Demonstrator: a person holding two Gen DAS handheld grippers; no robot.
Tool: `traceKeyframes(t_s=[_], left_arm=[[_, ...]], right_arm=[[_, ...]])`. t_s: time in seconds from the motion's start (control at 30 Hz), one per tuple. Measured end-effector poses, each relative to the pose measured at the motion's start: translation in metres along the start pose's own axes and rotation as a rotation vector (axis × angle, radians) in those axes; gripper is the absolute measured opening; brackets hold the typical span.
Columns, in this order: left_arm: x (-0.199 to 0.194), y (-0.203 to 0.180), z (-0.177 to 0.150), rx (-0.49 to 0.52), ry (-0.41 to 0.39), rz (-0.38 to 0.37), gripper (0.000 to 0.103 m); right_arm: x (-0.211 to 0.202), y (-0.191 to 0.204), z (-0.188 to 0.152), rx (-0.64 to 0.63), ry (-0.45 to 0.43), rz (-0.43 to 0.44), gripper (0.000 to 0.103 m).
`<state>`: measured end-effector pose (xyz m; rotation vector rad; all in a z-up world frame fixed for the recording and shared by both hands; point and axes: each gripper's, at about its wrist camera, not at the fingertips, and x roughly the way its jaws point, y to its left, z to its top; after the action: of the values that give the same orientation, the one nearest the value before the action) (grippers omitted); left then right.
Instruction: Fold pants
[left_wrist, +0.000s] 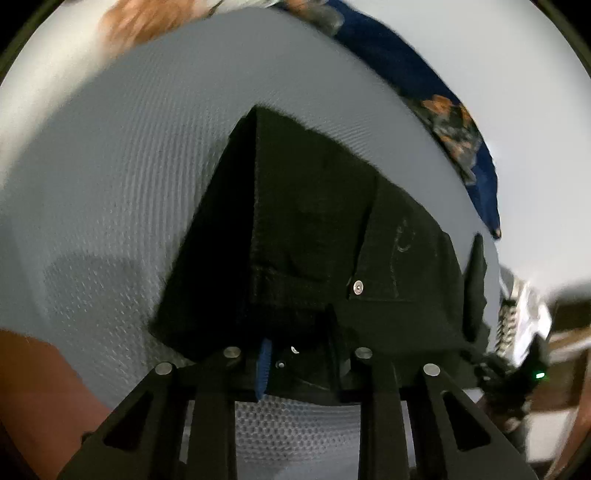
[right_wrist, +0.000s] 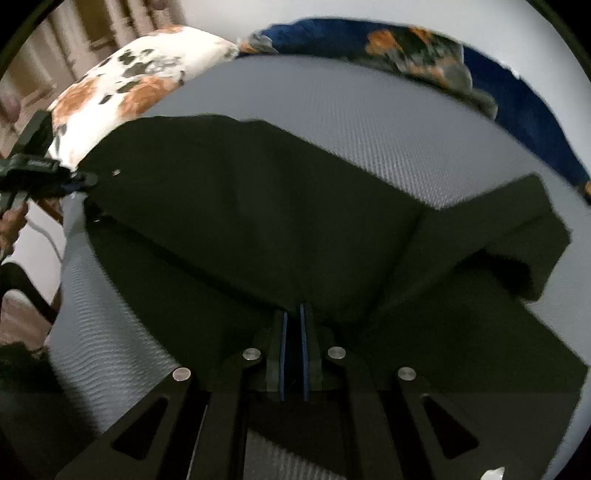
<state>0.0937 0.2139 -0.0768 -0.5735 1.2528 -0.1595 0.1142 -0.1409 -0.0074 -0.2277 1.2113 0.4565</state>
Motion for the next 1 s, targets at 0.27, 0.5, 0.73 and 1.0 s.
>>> traceKeyframes(t_s=[0.27, 0.5, 0.73, 1.0], left_arm=[[0.010, 0.010, 0.004, 0.177, 0.071, 0.100, 0.025], [0.018, -0.001, -0.004, 0.314, 0.075, 0.166, 0.025], [0.025, -0.011, -0.001, 0.280, 0.065, 0.207, 0.037], [-0.017, -0.027, -0.006, 0.297, -0.024, 0.317, 0.055]], right_arm=[[0.017, 0.035, -0.035, -0.025, 0.129, 0.081, 0.005], [0.025, 0.032, -0.039, 0.024, 0.156, 0.112, 0.006], [0.035, 0.023, -0.039, 0.120, 0.159, 0.158, 0.007], [0.039, 0.023, -0.036, 0.155, 0.148, 0.174, 0.012]])
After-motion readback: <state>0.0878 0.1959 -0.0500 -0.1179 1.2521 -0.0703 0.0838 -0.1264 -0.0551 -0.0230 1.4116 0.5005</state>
